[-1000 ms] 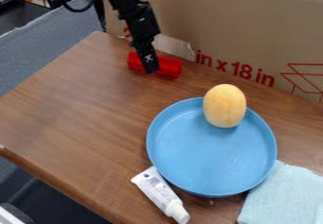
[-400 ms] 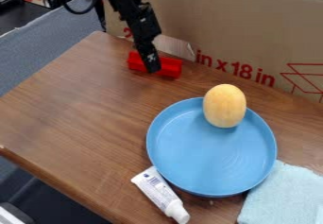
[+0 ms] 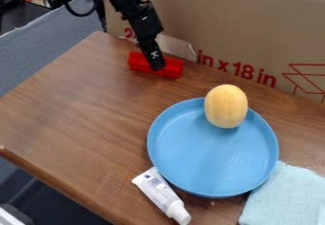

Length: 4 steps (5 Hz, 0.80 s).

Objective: Move the red object to the left side of the table

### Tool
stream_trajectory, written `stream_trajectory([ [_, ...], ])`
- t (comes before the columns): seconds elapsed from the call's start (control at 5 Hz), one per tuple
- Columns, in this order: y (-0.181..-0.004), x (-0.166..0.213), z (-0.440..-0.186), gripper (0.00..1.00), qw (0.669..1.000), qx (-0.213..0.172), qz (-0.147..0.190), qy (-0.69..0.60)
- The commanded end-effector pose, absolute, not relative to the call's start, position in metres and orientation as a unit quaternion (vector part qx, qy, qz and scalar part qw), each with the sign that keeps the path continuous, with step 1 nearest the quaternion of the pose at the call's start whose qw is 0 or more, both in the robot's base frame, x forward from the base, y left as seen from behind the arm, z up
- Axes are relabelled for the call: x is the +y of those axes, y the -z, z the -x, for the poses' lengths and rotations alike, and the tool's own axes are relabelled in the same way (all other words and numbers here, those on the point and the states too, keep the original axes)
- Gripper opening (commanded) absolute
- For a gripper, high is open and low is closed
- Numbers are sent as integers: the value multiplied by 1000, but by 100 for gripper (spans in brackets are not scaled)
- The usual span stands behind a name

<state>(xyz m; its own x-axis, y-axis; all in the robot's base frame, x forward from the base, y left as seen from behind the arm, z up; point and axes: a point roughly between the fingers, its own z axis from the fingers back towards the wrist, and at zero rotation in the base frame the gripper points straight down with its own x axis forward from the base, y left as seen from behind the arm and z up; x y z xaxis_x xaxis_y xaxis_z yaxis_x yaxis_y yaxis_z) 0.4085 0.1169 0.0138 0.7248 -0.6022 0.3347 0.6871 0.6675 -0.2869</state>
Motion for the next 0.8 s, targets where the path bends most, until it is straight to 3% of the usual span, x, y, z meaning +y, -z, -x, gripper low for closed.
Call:
stream_trajectory([
  [0.0,-34,112,-418,0,907,-129,193,350],
  [0.4,-20,109,-428,0,908,-131,214,335],
  [0.6,-15,109,-414,0,908,-132,233,321],
])
